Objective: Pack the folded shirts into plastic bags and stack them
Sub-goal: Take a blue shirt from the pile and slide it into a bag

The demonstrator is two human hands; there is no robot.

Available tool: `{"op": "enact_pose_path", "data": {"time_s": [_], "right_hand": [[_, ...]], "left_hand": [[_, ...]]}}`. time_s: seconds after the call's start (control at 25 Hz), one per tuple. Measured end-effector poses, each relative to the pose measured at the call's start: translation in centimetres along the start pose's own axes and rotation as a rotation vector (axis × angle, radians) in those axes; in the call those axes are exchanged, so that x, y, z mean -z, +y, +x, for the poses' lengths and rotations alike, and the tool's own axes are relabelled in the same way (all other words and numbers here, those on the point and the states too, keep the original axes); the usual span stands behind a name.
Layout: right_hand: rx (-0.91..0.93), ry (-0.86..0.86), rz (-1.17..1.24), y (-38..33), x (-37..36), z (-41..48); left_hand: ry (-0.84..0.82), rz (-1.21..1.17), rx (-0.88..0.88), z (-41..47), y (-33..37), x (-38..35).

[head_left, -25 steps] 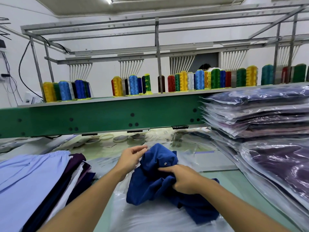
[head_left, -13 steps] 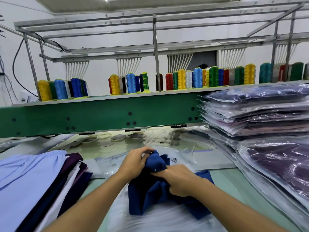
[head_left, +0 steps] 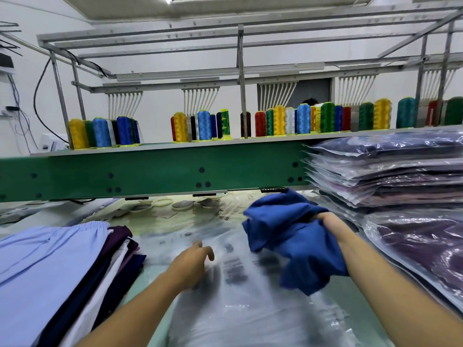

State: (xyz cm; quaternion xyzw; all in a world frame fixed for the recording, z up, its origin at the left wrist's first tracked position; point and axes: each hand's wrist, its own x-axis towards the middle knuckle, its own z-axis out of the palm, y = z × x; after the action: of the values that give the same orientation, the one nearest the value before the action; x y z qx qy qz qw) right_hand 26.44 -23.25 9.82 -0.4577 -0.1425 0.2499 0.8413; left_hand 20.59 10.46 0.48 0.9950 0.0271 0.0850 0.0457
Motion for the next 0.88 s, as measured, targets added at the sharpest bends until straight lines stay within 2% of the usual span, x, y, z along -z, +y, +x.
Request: {"op": "enact_pose_path", "data": {"time_s": [0.04,0.08,0.12,0.16,0.32,0.48,0.56,0.68,0.76,0.88], "right_hand": [[0.007,0.200,-0.049,0.3,1.1,0.6],[-0.006,0.430,-0.242,1.0,2.5,0.8],[-0.051,0.584,-0.440,2.0,3.6,0.8],[-0.097,0.645,-0.560,3.0,4.4,0.7],[-0.143,0.600,-0.591,4.7,4.4,-0.1],[-0.033,0.589,-0.513,3.3,3.1,0.3],[0.070,0.598,-0.250,2.5,2.3,0.6],[0.157,0.569,0.205,3.6,1.5,0.6],[0.108,0.569,0.149,4.9,0.6,0.4],[0.048,0.564,-0.206,5.8,-1.6,0.6]], "left_hand": [[0.037,-0.009,-0.006,0.0,0.0,-0.5],[0.080,-0.036,-0.010,0.1,0.0,-0.9],[0.111,-0.061,-0.008,0.1,0.0,-1.2],[0.123,-0.076,-0.002,0.3,0.1,-1.4],[-0.002,-0.082,0.051,0.9,1.5,-0.6],[-0.087,-0.031,-0.111,1.0,2.1,-0.5],[-0.079,-0.029,-0.169,0.8,2.6,-0.9],[-0.039,-0.058,-0.152,0.7,3.9,-1.1],[0.007,-0.041,-0.105,0.9,4.6,-0.7],[0.037,-0.091,-0.089,1.2,5.6,0.2]]}}
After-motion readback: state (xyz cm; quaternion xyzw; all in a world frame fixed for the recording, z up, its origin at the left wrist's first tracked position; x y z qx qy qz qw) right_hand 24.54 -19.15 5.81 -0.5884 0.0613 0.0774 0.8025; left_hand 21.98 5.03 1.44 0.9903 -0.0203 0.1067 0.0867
